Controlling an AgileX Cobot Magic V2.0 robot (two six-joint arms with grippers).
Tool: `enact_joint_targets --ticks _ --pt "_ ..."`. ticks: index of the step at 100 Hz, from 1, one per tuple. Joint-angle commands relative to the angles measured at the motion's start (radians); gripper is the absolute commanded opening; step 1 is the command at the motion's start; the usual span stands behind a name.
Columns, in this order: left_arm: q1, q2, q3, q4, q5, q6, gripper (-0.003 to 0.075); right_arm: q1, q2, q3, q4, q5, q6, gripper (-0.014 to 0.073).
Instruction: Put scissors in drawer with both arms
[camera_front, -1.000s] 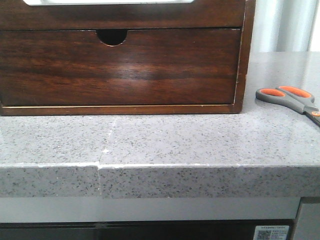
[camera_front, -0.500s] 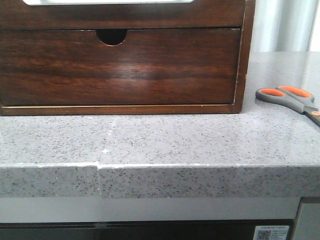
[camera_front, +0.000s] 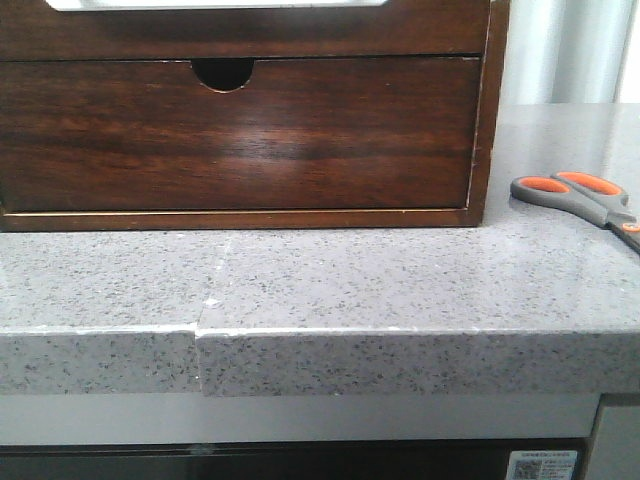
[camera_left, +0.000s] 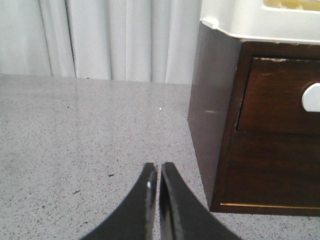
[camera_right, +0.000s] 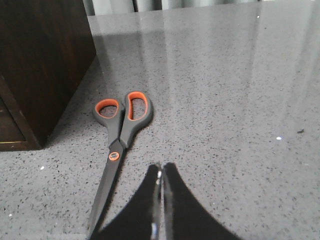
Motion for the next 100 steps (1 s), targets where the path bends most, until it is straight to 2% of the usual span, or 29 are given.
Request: enact_joint_targets --ticks 1,17,24,36,41,65,83,100 --pt "-0.008 0.029 -0.036 0.002 -0.084 0.000 -0.0022 0.000 0.040 -0.044 0.002 -0.083 -0.007 -0.0061" --pt "-0.008 0.032 -0.036 0.014 -0.107 0.000 0.0002 0.000 0.045 -0.042 0.002 -0.055 -0.007 -0.0061" --pt "-0.008 0.034 -0.036 0.014 -0.109 0.000 0.0088 0.000 0.045 -0.042 0.002 -0.034 -0.007 -0.0061" --pt "-0.008 0.045 -0.036 0.012 -0.145 0.000 0.0312 0.000 0.045 -0.042 0.002 -0.036 -0.007 -0.0061" --pt "-0.008 0.050 -0.036 0.012 -0.163 0.000 0.0354 0.000 0.045 -0.042 0.002 -0.036 -0.007 -0.0061" --pt "-0.020 0.091 -0.030 0.041 -0.305 0.015 0.0344 0.000 0.045 -0.042 0.002 -0.048 -0.007 -0.0061" --pt "-0.096 0.143 -0.047 0.293 -0.369 0.015 0.0344 0.000 0.045 -0.042 0.002 -0.050 -0.007 -0.0061" --pt "-0.194 0.226 -0.087 0.429 -0.397 0.015 0.0344 0.000 0.045 -0.042 0.002 -0.050 -0.007 -0.0061"
